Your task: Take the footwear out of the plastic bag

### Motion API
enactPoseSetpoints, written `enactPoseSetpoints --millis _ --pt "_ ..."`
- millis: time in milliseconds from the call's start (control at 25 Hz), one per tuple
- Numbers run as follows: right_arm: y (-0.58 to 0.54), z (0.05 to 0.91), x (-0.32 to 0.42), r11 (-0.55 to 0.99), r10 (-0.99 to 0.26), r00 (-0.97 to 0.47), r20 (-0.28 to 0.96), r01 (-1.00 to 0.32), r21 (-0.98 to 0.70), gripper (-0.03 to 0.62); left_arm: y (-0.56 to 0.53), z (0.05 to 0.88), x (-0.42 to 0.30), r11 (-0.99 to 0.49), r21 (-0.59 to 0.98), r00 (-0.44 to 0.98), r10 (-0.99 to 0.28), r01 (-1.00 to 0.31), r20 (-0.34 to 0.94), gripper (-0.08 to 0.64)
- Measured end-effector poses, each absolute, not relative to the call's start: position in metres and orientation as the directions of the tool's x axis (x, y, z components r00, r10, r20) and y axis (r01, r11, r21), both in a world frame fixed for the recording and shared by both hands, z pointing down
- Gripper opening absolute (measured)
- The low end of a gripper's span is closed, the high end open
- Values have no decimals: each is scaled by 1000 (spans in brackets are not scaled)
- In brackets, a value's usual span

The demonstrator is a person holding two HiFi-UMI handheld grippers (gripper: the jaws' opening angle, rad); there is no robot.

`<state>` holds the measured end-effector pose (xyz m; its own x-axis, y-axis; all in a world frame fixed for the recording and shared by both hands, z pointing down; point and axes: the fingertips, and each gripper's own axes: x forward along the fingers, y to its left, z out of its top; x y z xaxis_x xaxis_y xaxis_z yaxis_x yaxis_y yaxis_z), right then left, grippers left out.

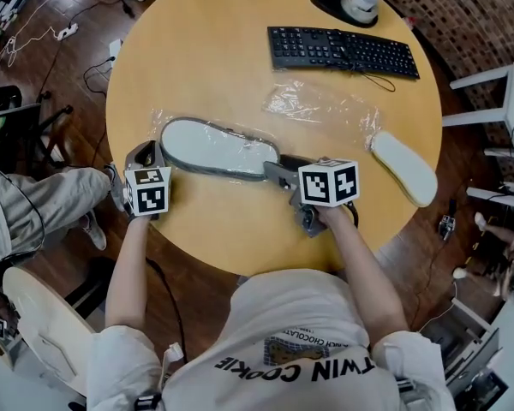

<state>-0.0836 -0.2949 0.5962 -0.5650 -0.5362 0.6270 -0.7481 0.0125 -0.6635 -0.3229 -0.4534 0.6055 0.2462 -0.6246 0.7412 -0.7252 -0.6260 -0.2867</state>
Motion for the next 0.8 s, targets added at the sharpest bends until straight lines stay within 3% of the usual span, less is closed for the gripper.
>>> enactPoseSetpoints --millis 320,480,600,720,800 --pt "-299 597 -89 -45 -494 -636 592 -662 -748 189 -453 605 -323 -624 -299 242 -633 -722 736 5" --pt "-299 589 -84 -47 -541 -648 536 -613 -789 111 -453 605 -323 -624 -309 238 -637 -718 733 3" --pt "-300 574 -86 -32 -588 -687 427 -508 -861 94 -453 604 -324 -621 -312 237 -642 -719 729 3" --pt "-306 550 -95 69 -618 -752 229 -341 -937 84 -452 604 -324 -619 -307 236 -639 -722 732 3" --pt "-308 547 -101 99 -619 -763 185 -310 -946 84 -452 605 -323 -616 -303 234 -637 -727 734 3"
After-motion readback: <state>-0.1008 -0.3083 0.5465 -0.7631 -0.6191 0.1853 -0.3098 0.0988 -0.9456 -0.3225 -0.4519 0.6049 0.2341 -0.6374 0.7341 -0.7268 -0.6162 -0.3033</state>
